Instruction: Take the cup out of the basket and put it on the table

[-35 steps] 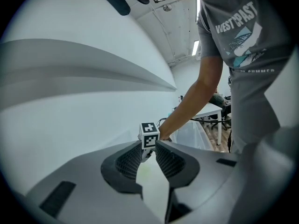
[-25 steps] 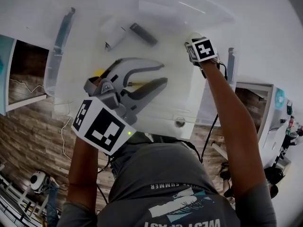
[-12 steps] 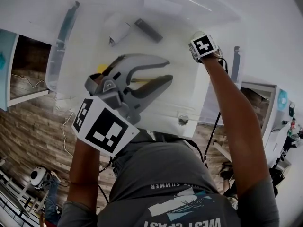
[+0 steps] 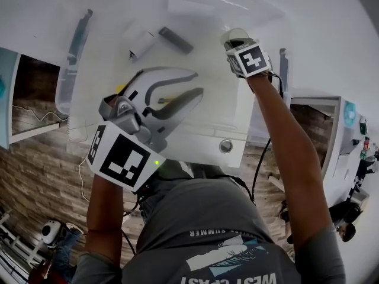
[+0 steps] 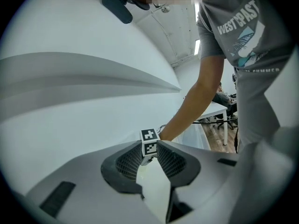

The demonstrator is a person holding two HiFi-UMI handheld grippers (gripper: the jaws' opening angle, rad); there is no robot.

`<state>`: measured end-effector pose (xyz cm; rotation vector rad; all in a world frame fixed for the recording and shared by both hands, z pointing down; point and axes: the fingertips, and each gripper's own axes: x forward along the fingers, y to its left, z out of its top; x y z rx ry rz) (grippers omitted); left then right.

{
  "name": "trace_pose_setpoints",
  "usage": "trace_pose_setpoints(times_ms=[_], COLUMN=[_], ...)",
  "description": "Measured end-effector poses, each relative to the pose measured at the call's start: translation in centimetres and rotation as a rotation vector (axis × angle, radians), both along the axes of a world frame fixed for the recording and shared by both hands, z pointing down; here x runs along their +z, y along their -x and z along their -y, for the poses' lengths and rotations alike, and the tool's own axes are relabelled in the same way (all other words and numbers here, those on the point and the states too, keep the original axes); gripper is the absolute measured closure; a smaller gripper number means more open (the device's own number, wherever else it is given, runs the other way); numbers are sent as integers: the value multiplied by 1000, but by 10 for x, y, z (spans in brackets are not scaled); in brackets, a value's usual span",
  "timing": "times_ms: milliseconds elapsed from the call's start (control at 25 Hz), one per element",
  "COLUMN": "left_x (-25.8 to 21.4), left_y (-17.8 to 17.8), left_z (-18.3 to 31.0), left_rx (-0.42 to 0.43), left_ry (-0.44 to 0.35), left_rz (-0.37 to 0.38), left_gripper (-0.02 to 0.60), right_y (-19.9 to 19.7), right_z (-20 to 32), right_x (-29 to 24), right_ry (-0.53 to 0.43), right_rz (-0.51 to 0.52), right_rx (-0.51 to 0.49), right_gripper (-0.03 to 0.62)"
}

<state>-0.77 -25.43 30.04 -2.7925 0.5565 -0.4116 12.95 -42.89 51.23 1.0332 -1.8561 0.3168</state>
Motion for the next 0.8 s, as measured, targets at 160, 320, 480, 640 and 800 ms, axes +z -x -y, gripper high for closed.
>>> trace_pose_setpoints(times_ms=[160,320,480,640,800], left_x=[-5,-11,-17,-20,-23], left_y=[-2,-2,0,3,6], left_z=[-10,-18,-25,-35,-45], left_rx=[8,22,39,52,43], left_ry=[-18,-38,-59,-73,-74], left_rz=[5,-7,-7,8,11], left_gripper=[476,506,568,572,572], right_y=[22,37,51,63,71], right_z=[-15,-34,-60,-91,-124], right_x=[-48,-98,-147,-186,-214], right_ry=[-94,-195,-285,-363,-420], right_rz=[60,113,161,198,227], right_rx=[-48,-83,-113,-150,-181], right_gripper=[565,565,565,565,565])
